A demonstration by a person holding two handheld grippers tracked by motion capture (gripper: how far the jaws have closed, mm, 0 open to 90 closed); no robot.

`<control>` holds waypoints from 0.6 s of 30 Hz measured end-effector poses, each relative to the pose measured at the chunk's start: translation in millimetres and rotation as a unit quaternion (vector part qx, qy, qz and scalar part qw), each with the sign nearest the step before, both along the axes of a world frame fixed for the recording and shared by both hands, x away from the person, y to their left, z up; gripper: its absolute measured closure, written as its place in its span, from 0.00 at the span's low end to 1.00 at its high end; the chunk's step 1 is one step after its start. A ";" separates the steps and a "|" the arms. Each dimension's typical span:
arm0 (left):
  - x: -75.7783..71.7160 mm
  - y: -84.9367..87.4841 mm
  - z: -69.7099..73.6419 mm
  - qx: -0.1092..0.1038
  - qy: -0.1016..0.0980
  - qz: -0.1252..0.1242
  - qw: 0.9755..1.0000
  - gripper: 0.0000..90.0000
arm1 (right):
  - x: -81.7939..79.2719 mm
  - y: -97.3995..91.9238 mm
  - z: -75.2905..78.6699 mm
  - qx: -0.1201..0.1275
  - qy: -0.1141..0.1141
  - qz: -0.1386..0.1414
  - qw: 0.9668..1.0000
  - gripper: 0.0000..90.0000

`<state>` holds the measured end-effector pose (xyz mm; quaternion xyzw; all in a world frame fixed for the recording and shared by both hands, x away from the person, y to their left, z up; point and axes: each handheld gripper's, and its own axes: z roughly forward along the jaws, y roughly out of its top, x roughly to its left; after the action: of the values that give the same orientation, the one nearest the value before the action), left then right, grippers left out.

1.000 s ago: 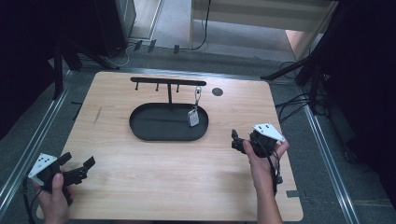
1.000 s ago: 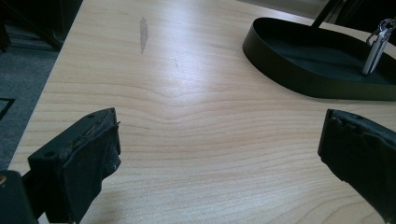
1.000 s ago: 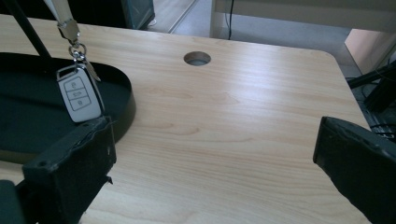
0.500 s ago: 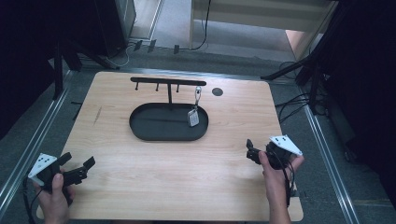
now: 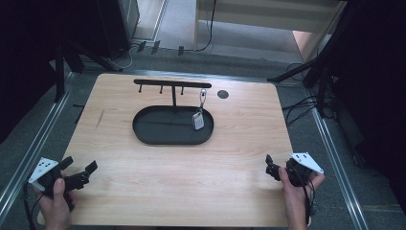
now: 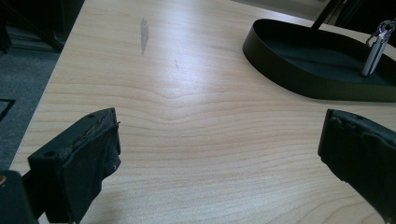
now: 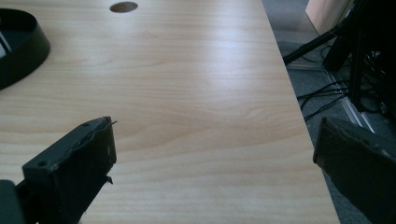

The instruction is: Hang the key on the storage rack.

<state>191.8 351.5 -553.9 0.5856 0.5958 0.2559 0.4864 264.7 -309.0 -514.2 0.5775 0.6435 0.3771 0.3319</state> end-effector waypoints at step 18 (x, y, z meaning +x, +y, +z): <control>-0.3 -1.0 0.1 0.005 -0.001 0.000 1.000 0.00 | -28.3 -40.0 -25.5 0.014 0.006 -0.040 0.999 0.00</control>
<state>191.5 350.4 -553.8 0.5874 0.5942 0.2598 0.4842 236.4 -349.0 -539.7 0.6094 0.6167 0.3695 0.3344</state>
